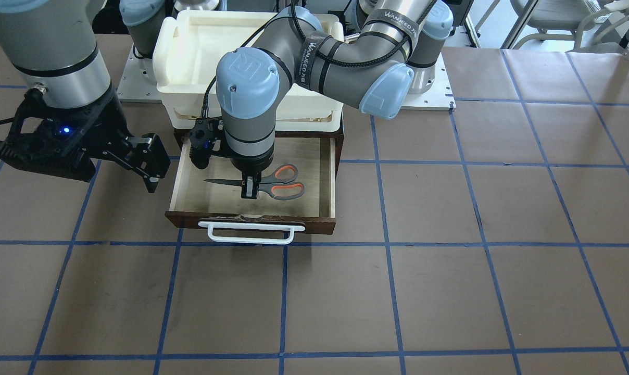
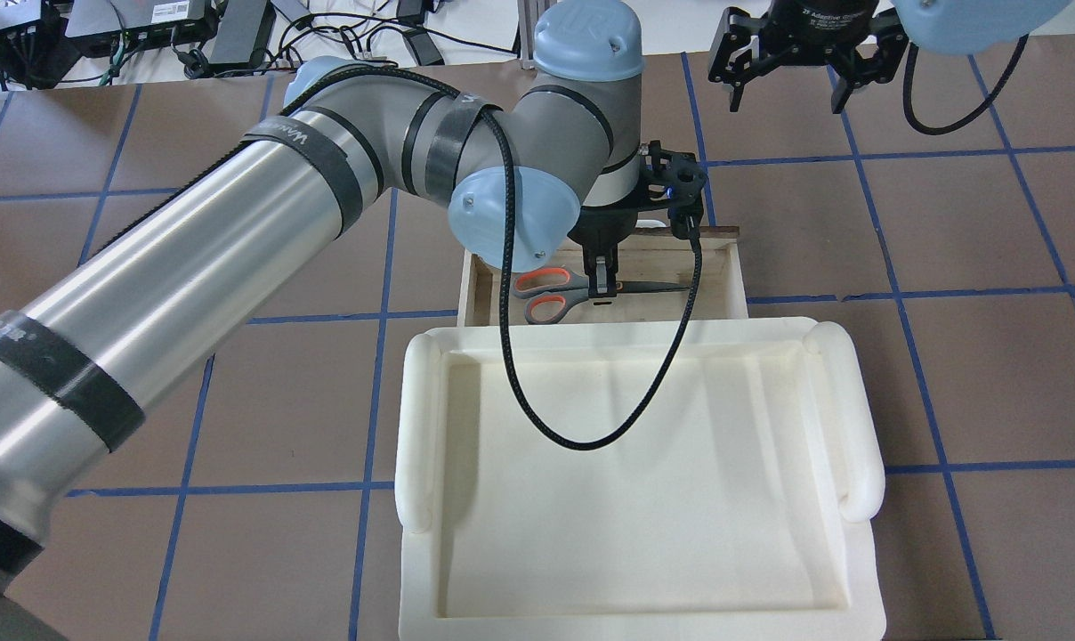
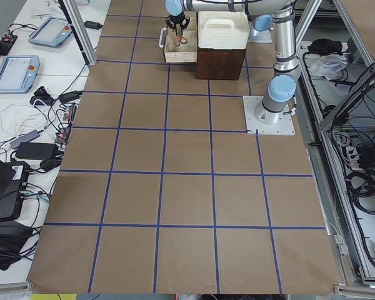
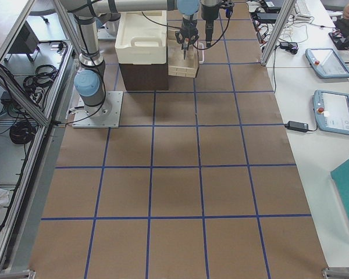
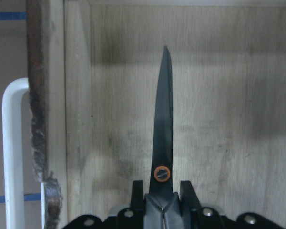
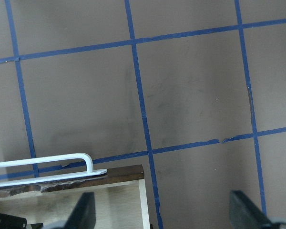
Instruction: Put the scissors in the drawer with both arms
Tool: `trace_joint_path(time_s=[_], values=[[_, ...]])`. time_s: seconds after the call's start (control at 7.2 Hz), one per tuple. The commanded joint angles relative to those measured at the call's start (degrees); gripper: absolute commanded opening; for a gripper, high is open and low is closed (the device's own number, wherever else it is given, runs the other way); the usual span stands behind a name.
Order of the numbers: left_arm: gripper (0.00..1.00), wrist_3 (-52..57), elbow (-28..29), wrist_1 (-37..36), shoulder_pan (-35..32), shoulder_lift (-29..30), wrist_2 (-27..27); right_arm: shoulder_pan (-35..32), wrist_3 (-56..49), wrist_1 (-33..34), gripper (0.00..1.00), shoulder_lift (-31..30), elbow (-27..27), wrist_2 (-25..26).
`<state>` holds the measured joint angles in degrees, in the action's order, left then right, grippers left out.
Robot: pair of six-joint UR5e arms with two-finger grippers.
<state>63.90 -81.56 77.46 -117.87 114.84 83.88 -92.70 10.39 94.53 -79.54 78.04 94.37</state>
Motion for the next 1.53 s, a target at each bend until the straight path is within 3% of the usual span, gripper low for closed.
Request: trace_joint_path(time_s=[0.0, 0.14, 0.28, 0.42, 0.97, 1.39], values=[[0.06, 0.0, -0.1, 1.3, -0.3, 0.0, -0.2, 0.1, -0.6, -0.1, 1.00, -0.1, 0.0, 0.0], [0.07, -0.4, -0.2, 1.7, -0.3, -0.1, 0.1, -0.2, -0.6, -0.4, 1.00, -0.4, 0.0, 1.2], [0.24, -0.8, -0.2, 2.3, -0.3, -0.1, 0.2, -0.2, -0.7, -0.3, 1.00, -0.9, 0.7, 1.4], [0.96, -0.9, -0.2, 2.3, -0.5, 0.0, 0.4, -0.3, -0.6, -0.3, 1.00, -2.0, 1.4, 1.5], [1.00, -0.9, -0.2, 2.3, -0.6, -0.8, 0.6, -0.4, -1.5, -0.5, 1.00, -4.3, 2.7, 0.6], [1.00, -1.0, 0.8, 1.6, 0.6, -3.4, 0.5, -0.6, -8.2, -0.4, 1.00, -4.9, 2.9, 0.4]])
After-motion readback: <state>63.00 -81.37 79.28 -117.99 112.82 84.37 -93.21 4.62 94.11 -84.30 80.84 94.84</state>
